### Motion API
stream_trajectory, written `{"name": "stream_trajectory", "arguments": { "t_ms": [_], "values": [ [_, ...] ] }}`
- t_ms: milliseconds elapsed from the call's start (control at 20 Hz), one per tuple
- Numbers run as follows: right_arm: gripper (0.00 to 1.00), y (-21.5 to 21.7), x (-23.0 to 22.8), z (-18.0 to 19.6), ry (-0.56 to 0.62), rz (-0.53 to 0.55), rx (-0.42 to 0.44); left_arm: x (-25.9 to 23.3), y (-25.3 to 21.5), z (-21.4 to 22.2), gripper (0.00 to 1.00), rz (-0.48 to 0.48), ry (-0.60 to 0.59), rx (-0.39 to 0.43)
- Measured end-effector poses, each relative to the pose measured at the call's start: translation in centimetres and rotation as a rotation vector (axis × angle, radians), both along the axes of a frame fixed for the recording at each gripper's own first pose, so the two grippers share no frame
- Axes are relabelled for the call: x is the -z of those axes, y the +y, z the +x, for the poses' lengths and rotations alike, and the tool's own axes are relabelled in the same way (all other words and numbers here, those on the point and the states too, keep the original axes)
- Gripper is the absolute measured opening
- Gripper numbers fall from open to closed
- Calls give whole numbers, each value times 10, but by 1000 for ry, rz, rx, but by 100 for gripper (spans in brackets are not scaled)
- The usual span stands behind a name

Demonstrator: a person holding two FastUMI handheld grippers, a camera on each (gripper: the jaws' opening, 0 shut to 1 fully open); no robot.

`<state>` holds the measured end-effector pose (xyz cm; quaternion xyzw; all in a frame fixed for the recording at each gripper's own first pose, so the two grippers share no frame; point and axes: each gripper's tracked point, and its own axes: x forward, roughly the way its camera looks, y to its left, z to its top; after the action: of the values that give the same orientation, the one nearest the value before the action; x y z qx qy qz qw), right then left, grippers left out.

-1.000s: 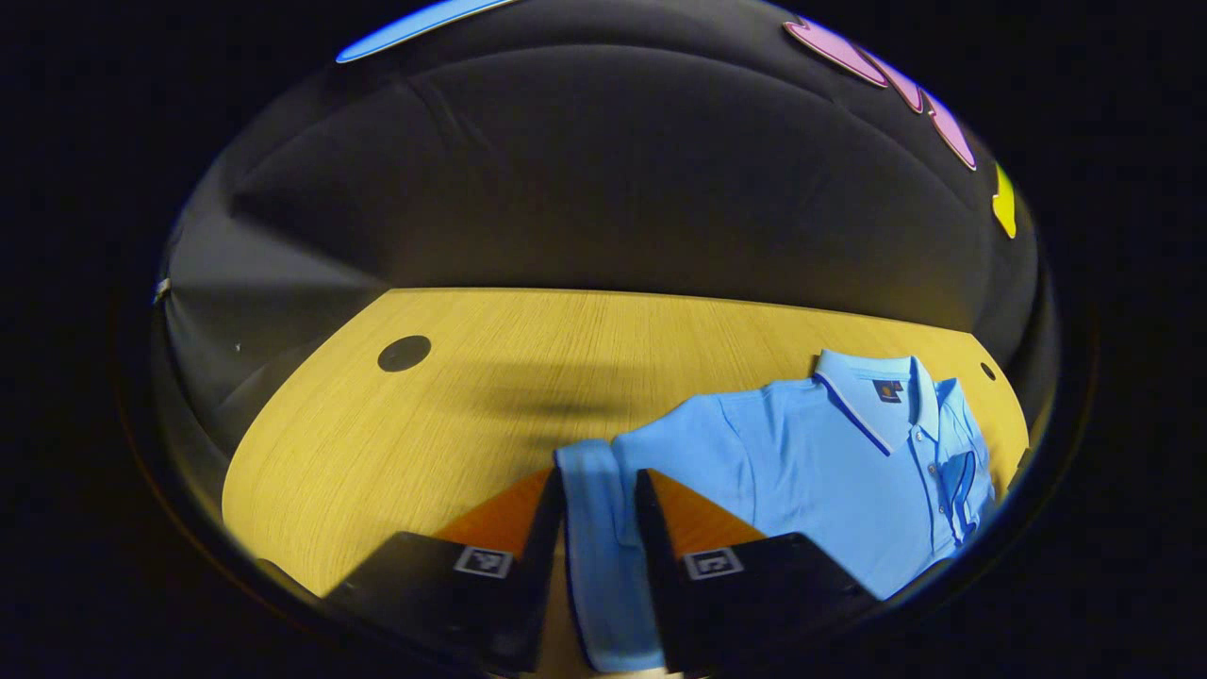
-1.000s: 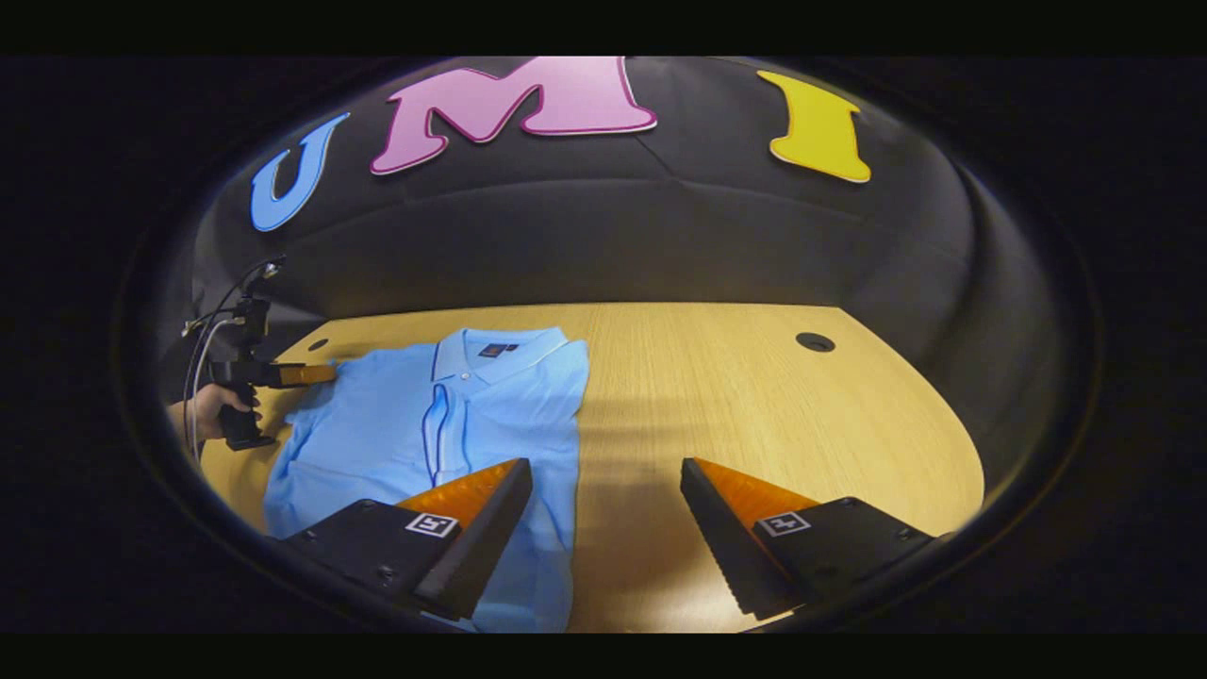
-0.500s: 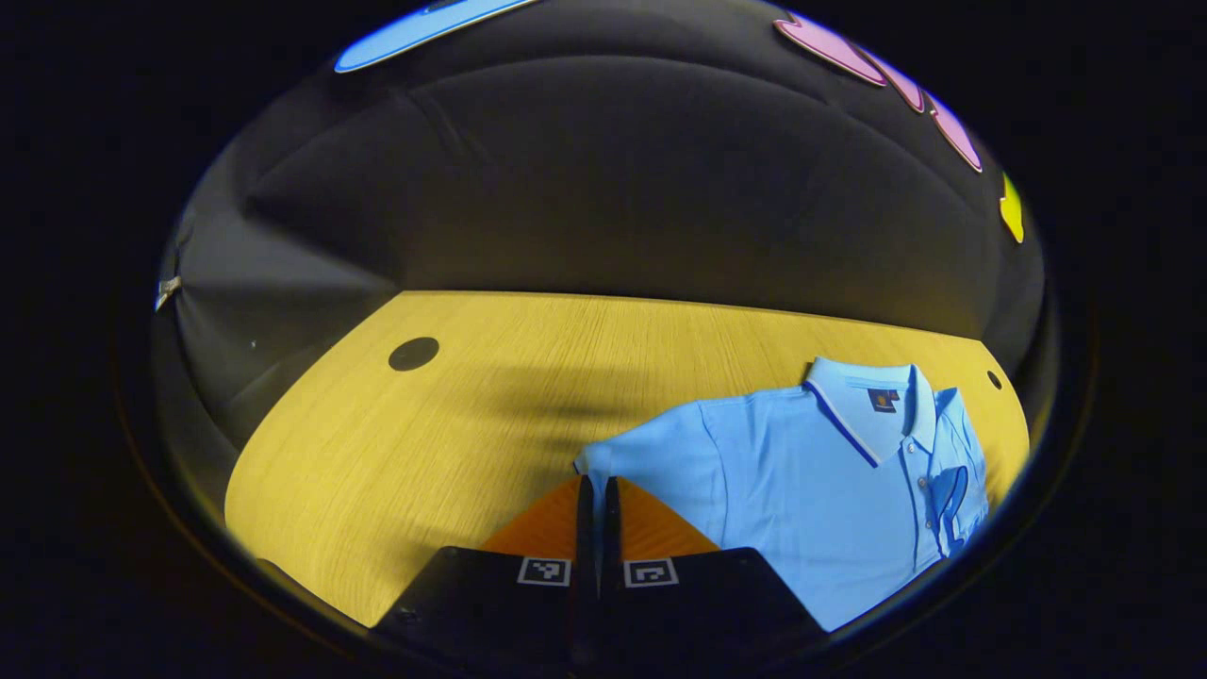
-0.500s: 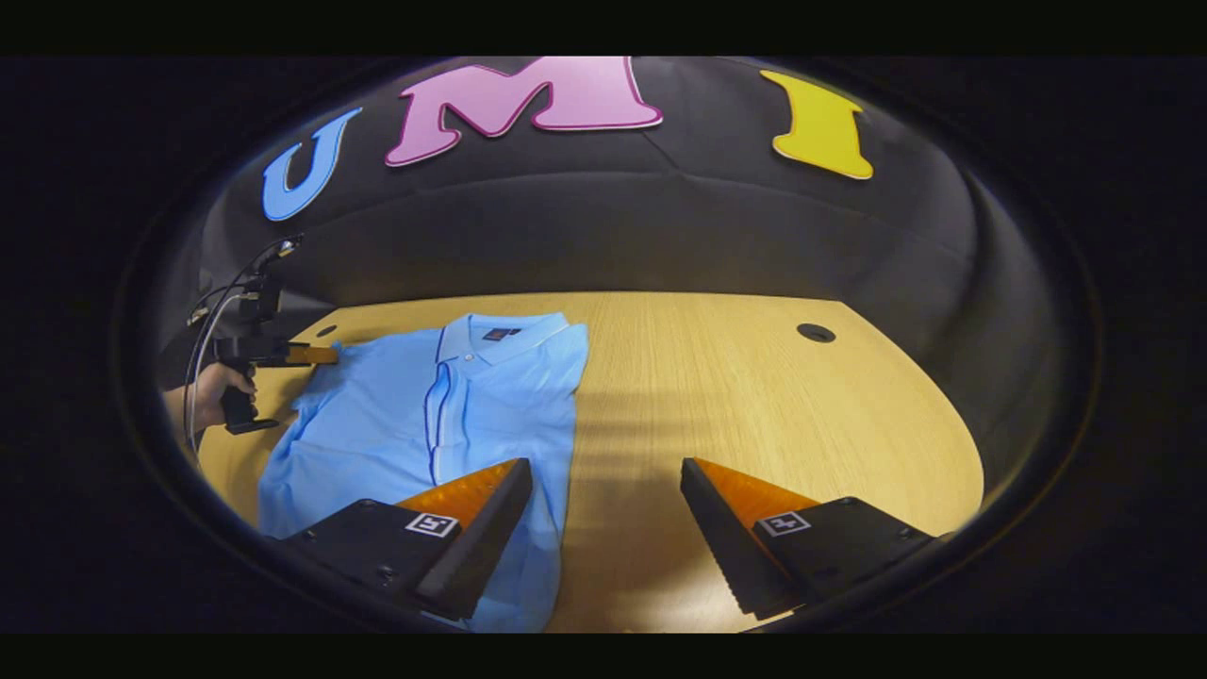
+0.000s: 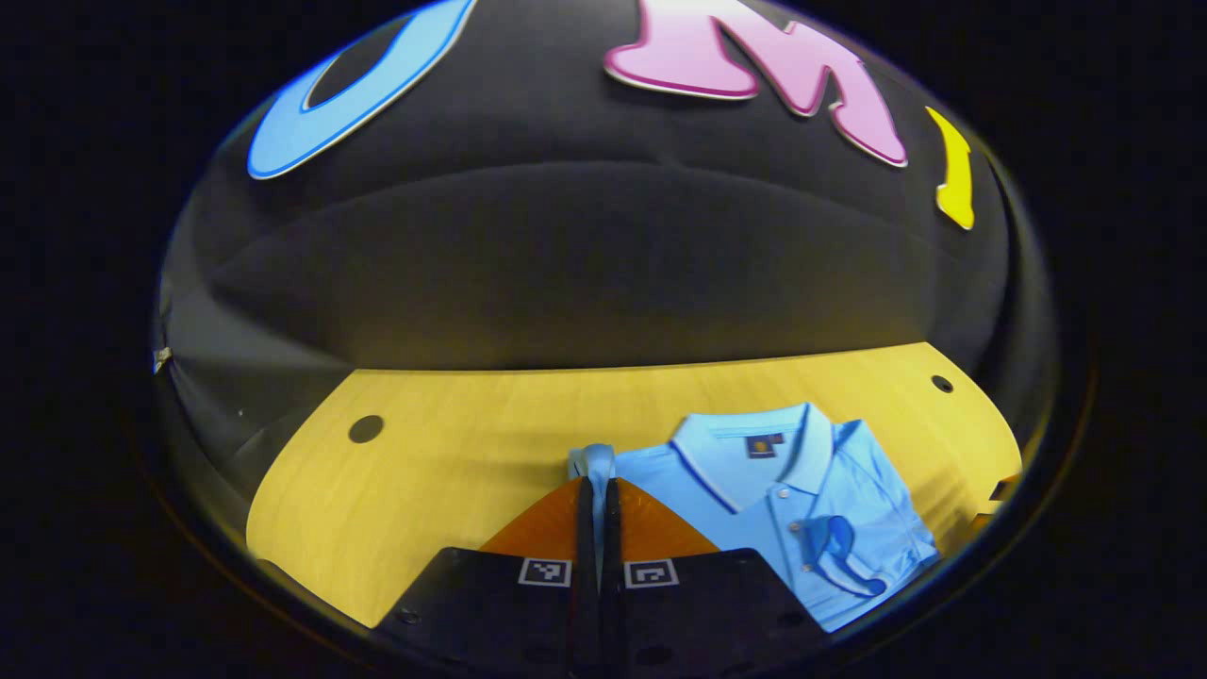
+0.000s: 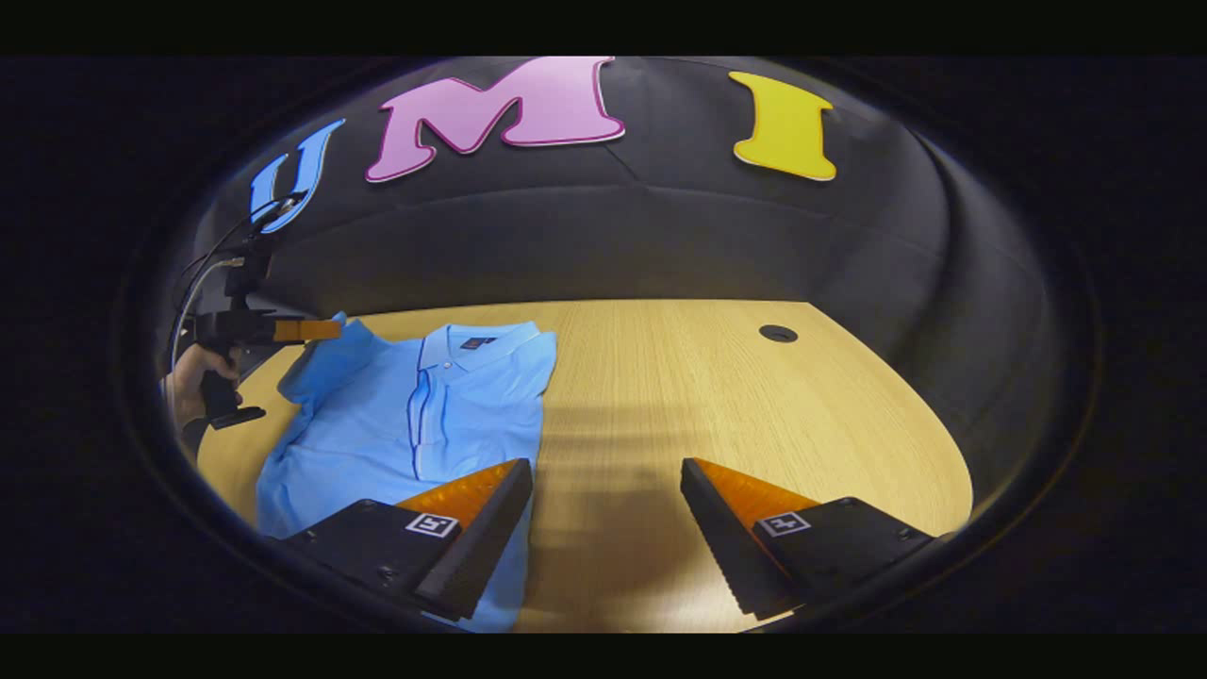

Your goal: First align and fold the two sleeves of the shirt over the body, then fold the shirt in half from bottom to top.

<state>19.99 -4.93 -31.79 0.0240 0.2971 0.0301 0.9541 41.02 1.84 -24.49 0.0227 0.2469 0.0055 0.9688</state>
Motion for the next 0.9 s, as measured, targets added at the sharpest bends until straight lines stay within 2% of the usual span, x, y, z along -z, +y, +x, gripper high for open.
{"name": "stream_trajectory", "arguments": {
  "t_ms": [200, 250, 350, 400, 600, 900],
  "values": [
    [99, -7, 1, -14, 6, 5, 21, 19, -57, -12, 8, -133, 62, 77],
    [99, -7, 1, -17, 4, 5, 24, 21, -65, -16, 5, -170, 70, 91],
    [99, -6, -3, -27, -1, 0, 28, 18, -84, -27, 13, -229, 61, 141],
    [95, -4, -4, -32, -2, 0, 29, 13, -90, -37, 30, -242, 53, 164],
    [99, 10, -14, -60, 7, 11, 23, -2, -85, -96, 100, -228, 31, 191],
    [99, 39, -10, -138, 86, 32, 1, -13, -35, -231, 97, -96, 7, 142]
  ]
}}
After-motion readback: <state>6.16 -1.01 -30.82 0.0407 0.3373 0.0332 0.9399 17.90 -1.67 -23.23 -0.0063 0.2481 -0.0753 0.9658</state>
